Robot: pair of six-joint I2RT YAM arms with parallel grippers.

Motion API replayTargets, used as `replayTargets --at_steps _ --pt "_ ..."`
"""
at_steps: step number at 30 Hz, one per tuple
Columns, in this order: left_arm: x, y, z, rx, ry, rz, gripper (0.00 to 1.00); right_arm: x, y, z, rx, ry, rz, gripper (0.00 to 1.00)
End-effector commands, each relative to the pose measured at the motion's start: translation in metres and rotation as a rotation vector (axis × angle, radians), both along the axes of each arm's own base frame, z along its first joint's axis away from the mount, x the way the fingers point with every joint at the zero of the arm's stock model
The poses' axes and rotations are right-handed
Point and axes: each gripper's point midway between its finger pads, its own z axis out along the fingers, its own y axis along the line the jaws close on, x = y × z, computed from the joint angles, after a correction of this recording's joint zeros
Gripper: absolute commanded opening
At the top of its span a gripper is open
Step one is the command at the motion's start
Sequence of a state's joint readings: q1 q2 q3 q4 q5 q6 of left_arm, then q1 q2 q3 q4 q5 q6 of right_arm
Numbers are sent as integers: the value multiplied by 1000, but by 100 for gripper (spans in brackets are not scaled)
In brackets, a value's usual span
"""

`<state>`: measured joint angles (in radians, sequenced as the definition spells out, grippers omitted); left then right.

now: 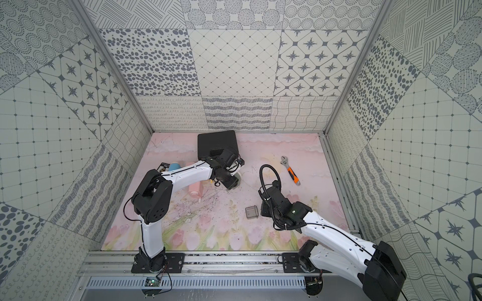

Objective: Put the tray back into the pencil sharpener
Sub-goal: Pick up the pencil sharpener from the center of the board.

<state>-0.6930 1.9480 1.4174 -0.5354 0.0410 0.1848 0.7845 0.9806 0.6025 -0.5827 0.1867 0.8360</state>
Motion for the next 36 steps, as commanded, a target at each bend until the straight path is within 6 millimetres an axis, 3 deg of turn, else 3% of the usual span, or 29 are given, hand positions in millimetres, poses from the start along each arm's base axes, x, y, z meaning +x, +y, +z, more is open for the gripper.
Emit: replayTargets --at_steps 1,7,12,18,22,27,36 --pt "-8 -7 24 -39 -57 -125 40 4 3 14 39 -22 -19 36" --pt "-44 -6 57 -122 -117 -283 38 4 7 13 68 -19 -23 36" --pt "-82 -5 71 -203 -173 -452 33 5 11 15 82 -18 -17 36" --pt "-117 9 60 -206 -151 -572 33 5 14 13 97 -9 -19 36" --pt "-132 21 48 -164 -130 -633 33 6 16 13 102 -3 -17 36" --pt "-144 20 42 -189 -115 -685 34 7 23 11 117 14 -7 36" --pt "-142 15 33 -180 -149 -683 36 13 45 7 187 43 17 36"
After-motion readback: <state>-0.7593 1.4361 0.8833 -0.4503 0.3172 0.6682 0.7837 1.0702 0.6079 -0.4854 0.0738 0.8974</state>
